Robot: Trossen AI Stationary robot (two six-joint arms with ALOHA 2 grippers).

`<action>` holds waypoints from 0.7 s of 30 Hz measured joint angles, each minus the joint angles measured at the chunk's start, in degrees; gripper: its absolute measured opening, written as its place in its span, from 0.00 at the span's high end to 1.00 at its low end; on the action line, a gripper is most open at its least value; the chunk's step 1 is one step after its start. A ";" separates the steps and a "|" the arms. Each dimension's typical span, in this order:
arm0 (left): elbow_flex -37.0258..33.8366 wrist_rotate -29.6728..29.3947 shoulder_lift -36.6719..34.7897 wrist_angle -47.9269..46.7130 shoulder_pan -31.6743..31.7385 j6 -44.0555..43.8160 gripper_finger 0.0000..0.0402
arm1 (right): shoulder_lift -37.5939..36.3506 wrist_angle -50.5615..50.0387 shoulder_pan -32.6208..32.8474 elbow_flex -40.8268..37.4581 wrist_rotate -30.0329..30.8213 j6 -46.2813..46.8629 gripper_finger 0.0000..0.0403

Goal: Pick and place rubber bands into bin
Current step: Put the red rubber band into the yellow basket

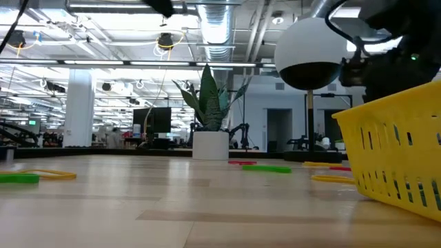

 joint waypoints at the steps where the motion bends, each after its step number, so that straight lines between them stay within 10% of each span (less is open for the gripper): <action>1: -4.46 0.52 -2.31 4.68 0.01 0.91 0.78 | 1.33 -0.09 0.46 0.49 -0.11 0.48 0.82; 11: -43.52 16.19 -19.34 57.71 5.78 8.65 0.78 | 8.64 -0.93 2.77 1.33 0.63 6.04 0.82; 21: -52.36 17.69 -20.33 68.15 6.77 6.22 0.78 | 8.54 0.78 3.37 -0.77 2.25 7.01 0.87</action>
